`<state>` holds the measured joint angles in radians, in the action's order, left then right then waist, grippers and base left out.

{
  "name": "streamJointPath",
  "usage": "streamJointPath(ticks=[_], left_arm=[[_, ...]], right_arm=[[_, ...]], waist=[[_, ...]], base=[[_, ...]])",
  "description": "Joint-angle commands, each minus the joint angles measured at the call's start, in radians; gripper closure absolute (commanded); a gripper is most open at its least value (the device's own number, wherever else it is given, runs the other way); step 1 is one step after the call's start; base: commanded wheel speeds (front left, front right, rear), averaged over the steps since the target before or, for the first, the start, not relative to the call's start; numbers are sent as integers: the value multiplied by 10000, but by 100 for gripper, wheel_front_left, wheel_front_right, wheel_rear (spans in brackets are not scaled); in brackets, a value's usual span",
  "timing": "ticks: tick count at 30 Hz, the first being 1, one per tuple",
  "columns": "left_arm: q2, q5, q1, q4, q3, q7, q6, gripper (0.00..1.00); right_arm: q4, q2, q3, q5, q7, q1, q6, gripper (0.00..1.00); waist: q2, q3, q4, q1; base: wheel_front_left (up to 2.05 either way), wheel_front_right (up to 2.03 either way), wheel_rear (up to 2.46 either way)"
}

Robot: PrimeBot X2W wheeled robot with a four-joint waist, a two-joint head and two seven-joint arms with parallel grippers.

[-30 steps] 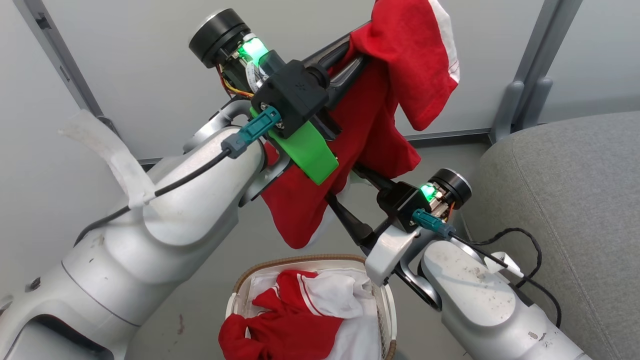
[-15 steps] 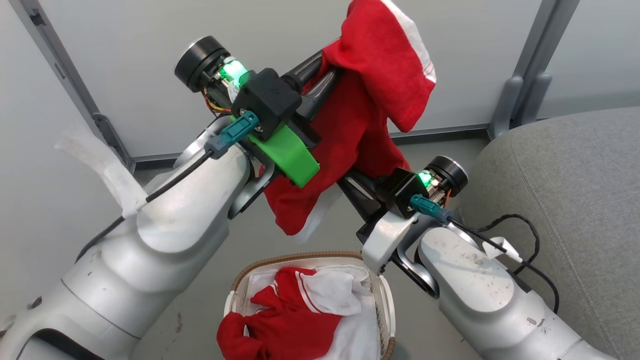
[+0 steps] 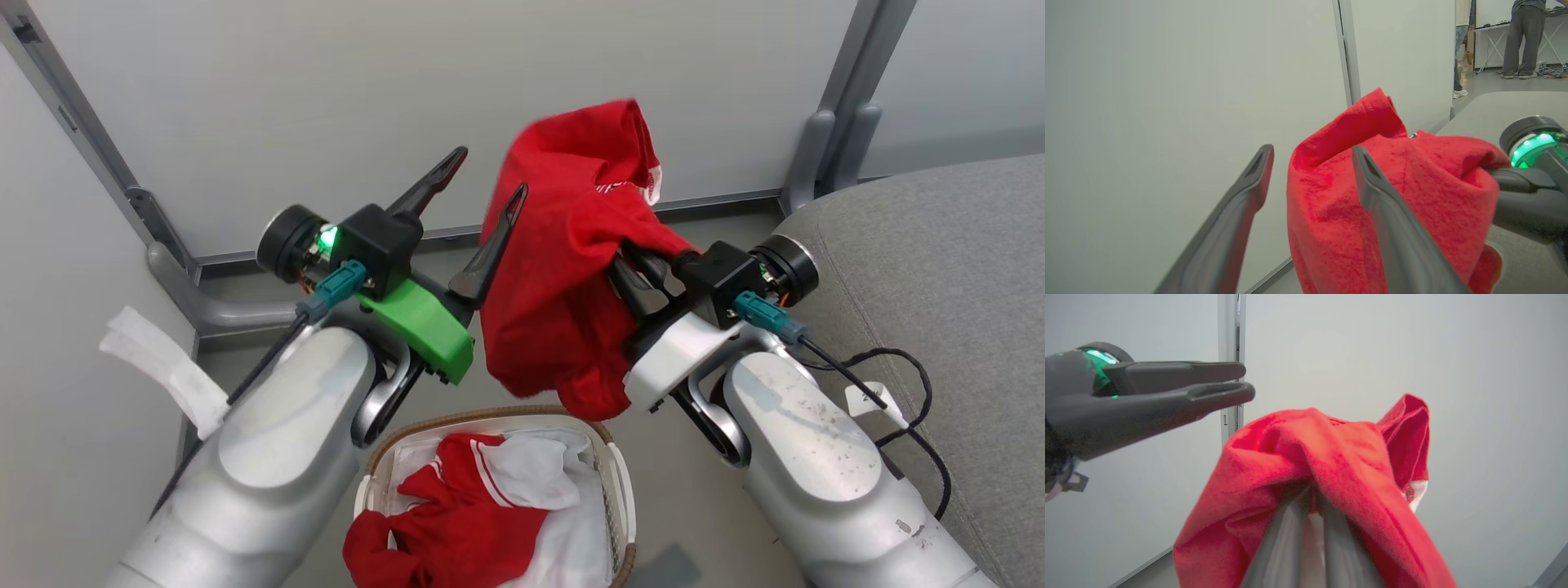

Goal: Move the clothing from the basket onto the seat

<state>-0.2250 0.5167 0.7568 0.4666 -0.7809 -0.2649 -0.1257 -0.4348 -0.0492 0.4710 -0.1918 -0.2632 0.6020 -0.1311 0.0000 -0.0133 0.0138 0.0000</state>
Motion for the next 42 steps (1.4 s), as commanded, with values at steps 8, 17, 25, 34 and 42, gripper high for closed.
streamJointPath(ticks=[8, 17, 25, 34, 42], left_arm=[[514, -335, -2071, -8, 1234, 8, 75, 0], [1017, -937, -3539, -12, 2170, 8, -18, 0], [1341, -1368, -4224, -48, 2651, 8, -57, 0], [1474, -1519, -4536, -186, 2766, 9, -60, 0], [1559, -1603, -4605, -314, 2745, 9, -62, 0]], right_arm=[[380, -24, -702, 288, -23, -486, 7, 100], [579, -25, -1187, 420, -24, -816, 7, 100], [667, -24, -1334, 509, -24, -876, 7, 100], [721, -29, -1566, 755, -24, -834, 7, 100], [743, -168, -1827, 915, -23, -762, 7, 100]], waist=[[0, -109, 116, 0], [0, -190, 276, 0], [0, -213, 544, 0], [0, -226, 1507, 0], [0, -350, 2959, 0]], base=[[0, 0, 0], [0, 0, 0], [0, 0, 0], [0, 0, 0], [0, 0, 0]])
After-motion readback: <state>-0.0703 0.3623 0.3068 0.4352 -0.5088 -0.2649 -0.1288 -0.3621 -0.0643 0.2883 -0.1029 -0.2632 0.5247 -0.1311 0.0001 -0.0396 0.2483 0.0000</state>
